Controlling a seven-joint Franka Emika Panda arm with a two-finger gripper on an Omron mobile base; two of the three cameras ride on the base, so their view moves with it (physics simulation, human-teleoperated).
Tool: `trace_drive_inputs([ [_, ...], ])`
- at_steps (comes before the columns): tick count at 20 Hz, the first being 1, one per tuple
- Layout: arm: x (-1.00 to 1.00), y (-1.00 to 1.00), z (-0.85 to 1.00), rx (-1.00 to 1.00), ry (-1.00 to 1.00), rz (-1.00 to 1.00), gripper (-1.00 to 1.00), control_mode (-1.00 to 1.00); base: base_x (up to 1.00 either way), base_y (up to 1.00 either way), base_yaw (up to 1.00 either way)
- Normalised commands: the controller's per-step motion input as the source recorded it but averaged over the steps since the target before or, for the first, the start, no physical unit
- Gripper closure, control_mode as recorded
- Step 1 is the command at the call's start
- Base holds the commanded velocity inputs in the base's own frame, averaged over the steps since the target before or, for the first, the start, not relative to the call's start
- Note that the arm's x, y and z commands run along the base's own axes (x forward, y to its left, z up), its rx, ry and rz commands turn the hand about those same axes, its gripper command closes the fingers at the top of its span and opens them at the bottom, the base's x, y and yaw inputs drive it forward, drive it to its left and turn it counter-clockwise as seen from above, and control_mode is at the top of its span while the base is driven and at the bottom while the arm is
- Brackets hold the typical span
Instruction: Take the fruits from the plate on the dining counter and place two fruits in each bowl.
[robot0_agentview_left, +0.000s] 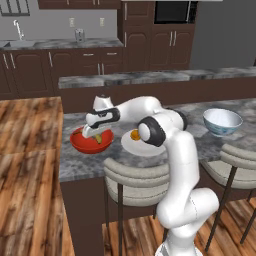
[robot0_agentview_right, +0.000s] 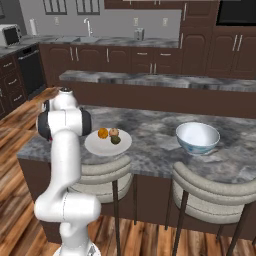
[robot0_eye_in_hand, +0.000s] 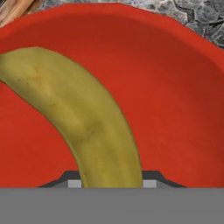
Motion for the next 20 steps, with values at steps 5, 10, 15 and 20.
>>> trace_drive_inputs([
  [5, 0.23, 0.04, -0.19, 0.00, 0.00, 0.00, 1.00, -1.00, 0.00, 0.00, 0.00],
  [10, 0.03, 0.13, -0.10, 0.00, 0.00, 0.00, -1.00, -1.00, 0.00, 0.00, 0.00],
  [15, -0.24, 0.05, 0.16, 0.00, -0.08, 0.00, -1.00, -1.00, 0.00, 0.00, 0.00],
  [20, -0.30, -0.04, 0.27, 0.00, -0.15, 0.00, -1.00, -1.00, 0.00, 0.00, 0.00],
])
